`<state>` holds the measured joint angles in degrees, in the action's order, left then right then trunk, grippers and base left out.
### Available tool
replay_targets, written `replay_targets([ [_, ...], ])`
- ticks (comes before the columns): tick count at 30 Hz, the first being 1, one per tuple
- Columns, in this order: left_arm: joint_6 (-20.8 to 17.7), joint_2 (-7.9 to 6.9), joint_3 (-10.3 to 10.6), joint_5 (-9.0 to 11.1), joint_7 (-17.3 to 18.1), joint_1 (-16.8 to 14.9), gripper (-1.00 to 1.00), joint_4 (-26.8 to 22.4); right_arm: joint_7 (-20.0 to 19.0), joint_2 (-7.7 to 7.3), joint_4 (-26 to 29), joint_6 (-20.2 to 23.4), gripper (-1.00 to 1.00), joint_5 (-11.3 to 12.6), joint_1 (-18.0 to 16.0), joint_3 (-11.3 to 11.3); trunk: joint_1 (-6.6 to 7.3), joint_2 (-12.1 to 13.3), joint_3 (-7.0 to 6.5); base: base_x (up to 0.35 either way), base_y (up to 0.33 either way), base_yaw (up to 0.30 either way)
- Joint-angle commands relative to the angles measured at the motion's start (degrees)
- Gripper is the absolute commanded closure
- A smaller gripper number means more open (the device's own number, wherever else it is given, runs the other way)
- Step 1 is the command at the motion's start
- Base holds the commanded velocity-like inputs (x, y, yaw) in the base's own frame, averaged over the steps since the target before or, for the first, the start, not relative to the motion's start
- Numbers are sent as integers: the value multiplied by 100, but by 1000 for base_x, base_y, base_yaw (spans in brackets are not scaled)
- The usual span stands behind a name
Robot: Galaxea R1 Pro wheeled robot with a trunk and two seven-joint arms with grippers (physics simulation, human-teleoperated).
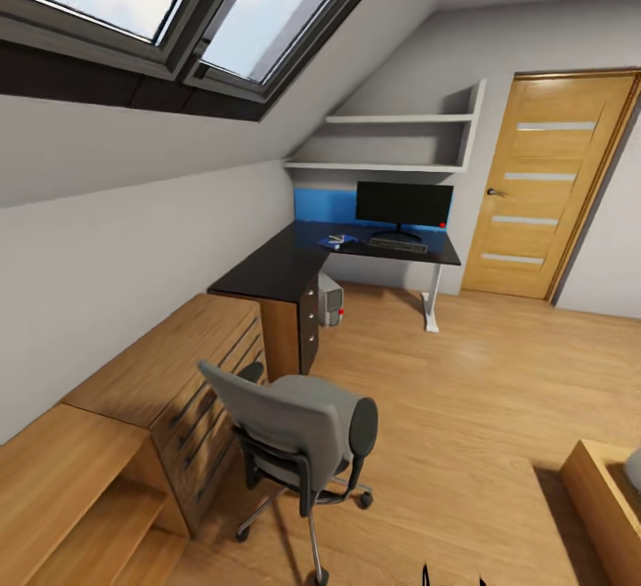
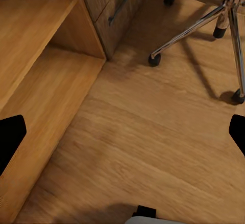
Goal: In the bedroom, organize the workspace by keeping the computer under the desk, ensuring the monitor is on the desk, placing the keyboard on the desk next to the monitor, placing the mouse on the desk next to the keyboard, moving the folder from the swivel chair onto the desk next to the mouse, stacking the notebook on top of the folder with the pen on top of the notebook, and positioning the swivel chair next to the desk.
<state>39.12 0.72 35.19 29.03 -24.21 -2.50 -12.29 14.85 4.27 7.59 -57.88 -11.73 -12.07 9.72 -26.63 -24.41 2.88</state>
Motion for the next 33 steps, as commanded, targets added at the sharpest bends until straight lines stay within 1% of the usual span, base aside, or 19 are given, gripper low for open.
replay_targets([
  [1,8,-2,49,14,-49,-5,-100,-2,27,3,-3,-13,-100,-61,-6,39,-3,-12,10,0,298,-272],
  [17,8,-2,49,14,-49,-5,-100,-2,33,4,-3,-13,-100,-58,-6,47,-3,-12,-27,-1,303,-272],
  [25,8,-2,49,14,-49,-5,-100,-2,36,11,-3,-13,-100,-57,-6,55,-3,-12,-42,-49,296,-271],
  [29,9,-2,49,14,-49,-5,-100,-2,36,12,-3,-7,-100,-52,-6,56,-3,-12,-44,-25,127,-266],
  [33,12,-2,49,14,-49,-5,-100,-2,36,12,-3,-2,-100,-50,-6,56,-3,-12,-44,-15,58,-153],
])
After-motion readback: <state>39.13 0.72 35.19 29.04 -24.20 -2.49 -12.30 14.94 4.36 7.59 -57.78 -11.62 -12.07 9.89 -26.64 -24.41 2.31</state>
